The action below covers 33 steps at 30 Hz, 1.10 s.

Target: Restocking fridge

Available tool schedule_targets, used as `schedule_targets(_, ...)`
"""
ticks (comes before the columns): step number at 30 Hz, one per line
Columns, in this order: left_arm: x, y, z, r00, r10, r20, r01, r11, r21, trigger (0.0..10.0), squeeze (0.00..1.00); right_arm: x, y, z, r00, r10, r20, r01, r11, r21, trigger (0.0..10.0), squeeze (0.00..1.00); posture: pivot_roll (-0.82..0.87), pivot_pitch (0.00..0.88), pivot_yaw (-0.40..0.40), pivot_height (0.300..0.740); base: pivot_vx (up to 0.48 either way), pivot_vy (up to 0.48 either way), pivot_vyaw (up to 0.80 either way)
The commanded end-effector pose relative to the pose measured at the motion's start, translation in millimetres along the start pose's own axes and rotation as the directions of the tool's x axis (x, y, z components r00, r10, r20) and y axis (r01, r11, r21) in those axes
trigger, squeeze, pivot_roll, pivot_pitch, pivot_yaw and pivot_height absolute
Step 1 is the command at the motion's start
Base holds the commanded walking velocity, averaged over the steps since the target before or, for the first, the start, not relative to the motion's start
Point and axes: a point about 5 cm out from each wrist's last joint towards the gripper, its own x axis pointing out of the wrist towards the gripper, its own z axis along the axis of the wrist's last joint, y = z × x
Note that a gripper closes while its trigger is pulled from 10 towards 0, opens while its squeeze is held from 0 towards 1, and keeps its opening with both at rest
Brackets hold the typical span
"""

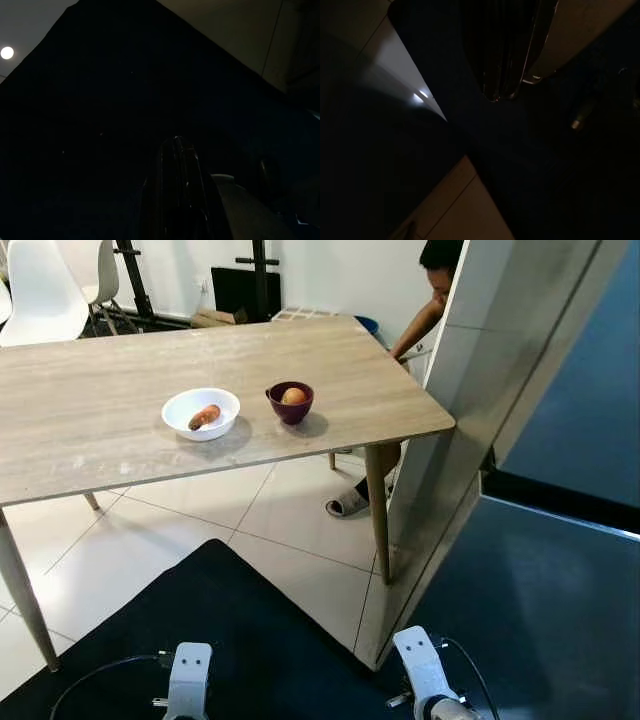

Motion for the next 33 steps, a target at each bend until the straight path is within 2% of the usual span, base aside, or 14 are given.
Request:
schedule_targets(1, -1.3, -1.1, -2.6, 1.000, 0.004, -0.001, -0.004, 1.000, -0.017, 10.0, 0.00, -0.7, 0.9, -2.9, 1.000, 0.006, -0.008, -0.006, 1.000, 0.001, 10.0, 0.00, -0.07, 0.063, -0.037, 0.740, -0.337, 0.000, 0.00)
schedule_targets(15, -2.0, -2.3, -1.9, 1.000, 0.006, 0.017, -0.006, 0.999, -0.032, 10.0, 0.00, -1.2, -0.1, -3.6, 1.000, 0.008, -0.005, -0.008, 1.000, -0.008, 10.0, 0.00, -0.07, 0.067, -0.040, 0.740, -0.325, 0.000, 0.00)
schedule_targets(26, -2.4, -3.7, -0.9, 0.999, 0.014, 0.034, -0.012, 0.998, -0.054, 10.0, 0.00, -0.6, 1.8, -1.1, 1.000, 0.030, 0.003, -0.030, 0.999, -0.020, 10.0, 0.00, -0.07, 0.075, -0.045, 0.740, 0.000, 0.000, 0.00)
schedule_targets(30, -2.8, -5.2, 0.8, 0.998, 0.016, 0.055, -0.012, 0.998, -0.066, 10.0, 0.00, -0.3, 3.5, 0.9, 0.999, 0.051, 0.013, -0.050, 0.997, -0.061, 10.0, 0.00, -0.07, 0.078, -0.051, 0.740, 0.000, 0.000, 0.76)
schedule_targets(33, -2.8, -5.9, 1.1, 0.998, 0.017, 0.057, -0.013, 0.998, -0.067, 10.0, 0.00, -0.2, 3.2, 0.9, 0.999, 0.046, 0.011, -0.045, 0.997, -0.058, 10.0, 0.00, -0.07, 0.078, -0.052, 0.740, 0.000, 0.000, 0.80)
